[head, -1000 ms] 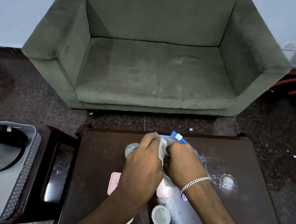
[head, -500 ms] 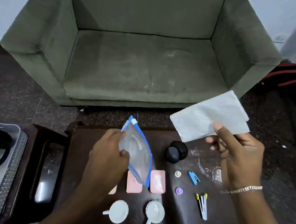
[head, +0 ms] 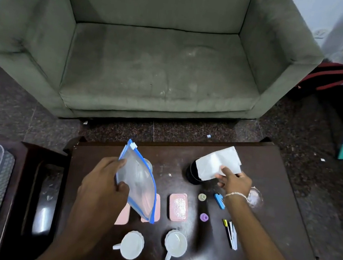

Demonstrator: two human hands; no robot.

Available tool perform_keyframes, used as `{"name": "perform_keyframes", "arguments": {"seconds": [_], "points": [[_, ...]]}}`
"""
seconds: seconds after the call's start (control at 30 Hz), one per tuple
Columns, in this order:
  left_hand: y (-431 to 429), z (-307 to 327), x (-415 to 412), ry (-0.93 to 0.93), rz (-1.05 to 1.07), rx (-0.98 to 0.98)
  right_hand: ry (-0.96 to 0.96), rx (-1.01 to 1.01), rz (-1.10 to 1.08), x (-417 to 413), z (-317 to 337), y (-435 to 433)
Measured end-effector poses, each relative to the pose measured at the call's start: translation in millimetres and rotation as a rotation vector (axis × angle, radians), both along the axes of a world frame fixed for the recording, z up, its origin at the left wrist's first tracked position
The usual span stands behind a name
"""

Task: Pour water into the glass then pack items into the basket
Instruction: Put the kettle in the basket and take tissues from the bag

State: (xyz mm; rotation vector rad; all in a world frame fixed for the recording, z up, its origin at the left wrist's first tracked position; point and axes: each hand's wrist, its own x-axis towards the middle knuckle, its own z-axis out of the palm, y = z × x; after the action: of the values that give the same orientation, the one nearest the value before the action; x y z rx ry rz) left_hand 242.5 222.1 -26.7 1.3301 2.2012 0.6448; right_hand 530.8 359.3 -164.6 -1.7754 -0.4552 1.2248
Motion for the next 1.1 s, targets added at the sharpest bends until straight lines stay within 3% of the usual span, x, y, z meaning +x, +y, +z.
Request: {"name": "perform_keyframes", "arguments": {"seconds": [0.17, 0.3, 0.43, 0.5, 0.67, 0.87, 1.1], "points": [[3, -1, -7, -0.009, 0.006, 0.007, 0.016, -0.035, -0.078, -9, -9, 10], [5, -3, -7, -0.022, 0.008, 0.012, -0.144, 0.006, 0.058, -20, -14, 9], [7, -3, -5, -0.015, 0.001, 0.019, -0.692, 0.109, 0.349, -26, -24, -7], [7, -3, -5, -0.009, -0.006, 0.018, -0.87, 0.179, 0.432, -27, -27, -16], [6, -4, -7, 0.009, -0.02, 0.023, -0.855, 0.154, 0.327, -26, -33, -16], [2, -5, -8, -0.005, -0.02, 0.013, -0.615, -0.083, 0.2, -26, -33, -8], [1, -3, -8, -0.008, -0.03, 0.021, -0.955, 0.129, 0.497, -26, -38, -18]]}}
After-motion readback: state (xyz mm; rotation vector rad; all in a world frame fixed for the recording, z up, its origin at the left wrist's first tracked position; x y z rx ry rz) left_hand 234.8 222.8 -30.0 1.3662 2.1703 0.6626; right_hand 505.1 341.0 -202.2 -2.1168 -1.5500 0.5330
